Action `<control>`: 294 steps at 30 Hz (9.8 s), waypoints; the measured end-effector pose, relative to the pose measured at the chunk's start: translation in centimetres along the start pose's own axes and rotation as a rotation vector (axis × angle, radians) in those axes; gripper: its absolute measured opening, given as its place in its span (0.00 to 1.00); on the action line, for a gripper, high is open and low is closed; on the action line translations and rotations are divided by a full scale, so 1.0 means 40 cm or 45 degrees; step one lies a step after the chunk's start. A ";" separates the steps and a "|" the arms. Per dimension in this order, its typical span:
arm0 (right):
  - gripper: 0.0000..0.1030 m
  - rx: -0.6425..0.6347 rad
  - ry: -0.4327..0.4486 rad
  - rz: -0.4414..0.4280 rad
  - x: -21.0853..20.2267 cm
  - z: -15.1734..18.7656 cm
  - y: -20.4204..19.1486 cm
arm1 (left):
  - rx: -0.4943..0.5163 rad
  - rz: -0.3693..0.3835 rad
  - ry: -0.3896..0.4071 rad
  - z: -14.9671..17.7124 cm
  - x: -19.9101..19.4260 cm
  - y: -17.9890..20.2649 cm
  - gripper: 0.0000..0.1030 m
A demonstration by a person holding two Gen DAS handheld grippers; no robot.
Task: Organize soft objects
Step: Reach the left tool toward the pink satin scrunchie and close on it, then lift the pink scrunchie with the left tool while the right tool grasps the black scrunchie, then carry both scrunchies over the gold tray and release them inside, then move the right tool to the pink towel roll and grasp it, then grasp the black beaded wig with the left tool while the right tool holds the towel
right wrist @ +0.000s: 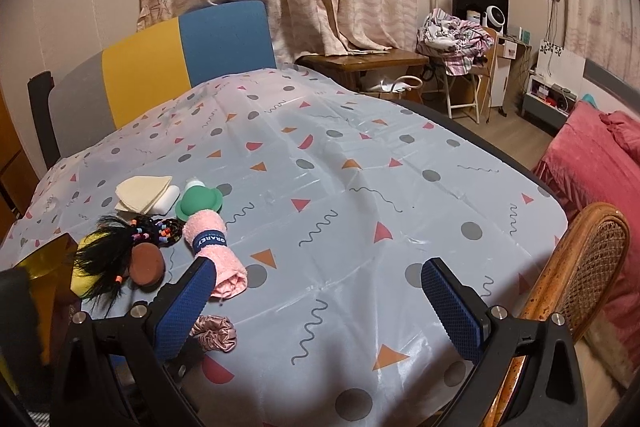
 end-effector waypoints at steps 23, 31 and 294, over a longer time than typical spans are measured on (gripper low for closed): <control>1.00 -0.078 -0.061 -0.106 0.031 0.057 -0.058 | 0.126 0.007 0.053 0.098 -0.020 -0.064 0.22; 1.00 -0.170 -0.119 -0.201 0.046 0.105 -0.130 | 0.020 0.017 0.102 0.141 -0.096 -0.128 0.22; 0.41 -0.278 -0.703 -0.570 0.452 -0.044 -0.228 | 0.184 -0.363 -0.147 -0.293 0.122 -0.206 0.20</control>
Point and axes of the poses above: each gripper's, at about its wrist camera, not at the fingertips, and x roughly the way its jaws point, y to its right, z to its underside, the point moved 2 cm from there along x, roughly the way its jaws point, and after that the axes turned 12 degrees about z, right-handed, at the moved point
